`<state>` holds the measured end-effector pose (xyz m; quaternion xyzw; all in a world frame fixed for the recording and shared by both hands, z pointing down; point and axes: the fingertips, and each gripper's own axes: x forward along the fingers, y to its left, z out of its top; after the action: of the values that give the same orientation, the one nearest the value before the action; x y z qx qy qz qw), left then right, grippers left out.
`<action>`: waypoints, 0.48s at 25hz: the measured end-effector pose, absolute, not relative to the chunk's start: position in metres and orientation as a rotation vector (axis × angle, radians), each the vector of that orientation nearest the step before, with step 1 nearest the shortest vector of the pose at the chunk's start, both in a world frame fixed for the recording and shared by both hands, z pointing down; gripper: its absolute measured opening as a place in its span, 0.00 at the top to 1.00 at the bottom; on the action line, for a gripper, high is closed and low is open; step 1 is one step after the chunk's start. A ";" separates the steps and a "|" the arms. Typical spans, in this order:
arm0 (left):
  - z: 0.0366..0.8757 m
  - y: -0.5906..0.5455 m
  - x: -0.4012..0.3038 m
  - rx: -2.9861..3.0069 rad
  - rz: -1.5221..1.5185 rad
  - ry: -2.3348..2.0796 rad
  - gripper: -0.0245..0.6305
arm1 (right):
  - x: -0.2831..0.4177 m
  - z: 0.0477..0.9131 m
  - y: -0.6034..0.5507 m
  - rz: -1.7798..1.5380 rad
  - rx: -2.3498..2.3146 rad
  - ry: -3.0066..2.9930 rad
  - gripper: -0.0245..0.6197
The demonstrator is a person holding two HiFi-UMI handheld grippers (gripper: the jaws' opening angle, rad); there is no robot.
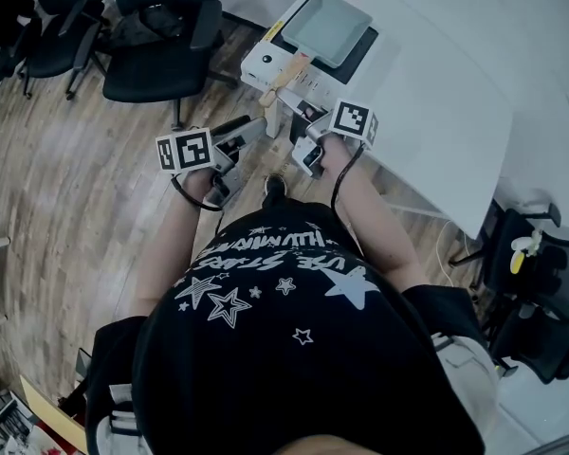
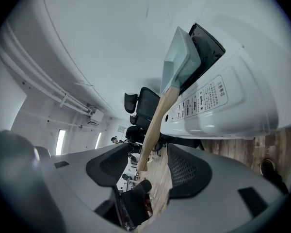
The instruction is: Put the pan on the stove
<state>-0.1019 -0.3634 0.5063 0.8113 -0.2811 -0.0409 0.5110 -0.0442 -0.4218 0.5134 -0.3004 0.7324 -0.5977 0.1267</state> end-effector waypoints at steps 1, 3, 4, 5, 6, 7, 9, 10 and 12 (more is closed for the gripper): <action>0.507 -0.358 -0.104 1.952 -0.101 -0.682 0.56 | -0.044 0.513 -0.418 -1.735 -0.878 2.133 0.60; 0.507 -0.346 -0.108 1.948 -0.111 -0.691 0.56 | -0.043 0.512 -0.408 -1.722 -0.881 2.139 0.60; 0.507 -0.339 -0.111 1.944 -0.119 -0.694 0.56 | -0.043 0.511 -0.402 -1.718 -0.882 2.142 0.60; 0.507 -0.331 -0.113 1.941 -0.127 -0.697 0.56 | -0.043 0.510 -0.395 -1.713 -0.882 2.146 0.60; 0.506 -0.323 -0.114 1.936 -0.134 -0.698 0.56 | -0.044 0.507 -0.389 -1.707 -0.883 2.151 0.60; 0.506 -0.314 -0.116 1.933 -0.138 -0.698 0.56 | -0.044 0.504 -0.382 -1.697 -0.886 2.159 0.60; 0.504 -0.296 -0.119 1.930 -0.140 -0.695 0.56 | -0.046 0.498 -0.370 -1.667 -0.899 2.185 0.60; 0.503 -0.288 -0.120 1.932 -0.137 -0.695 0.56 | -0.047 0.495 -0.364 -1.651 -0.907 2.201 0.60; 0.502 -0.272 -0.123 1.944 -0.128 -0.692 0.56 | -0.048 0.492 -0.352 -1.620 -0.921 2.233 0.60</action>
<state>-0.1227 -0.2717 0.5019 0.8078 -0.2876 -0.0532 0.5118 -0.0485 -0.3516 0.4918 -0.3145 0.7625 -0.5533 0.1165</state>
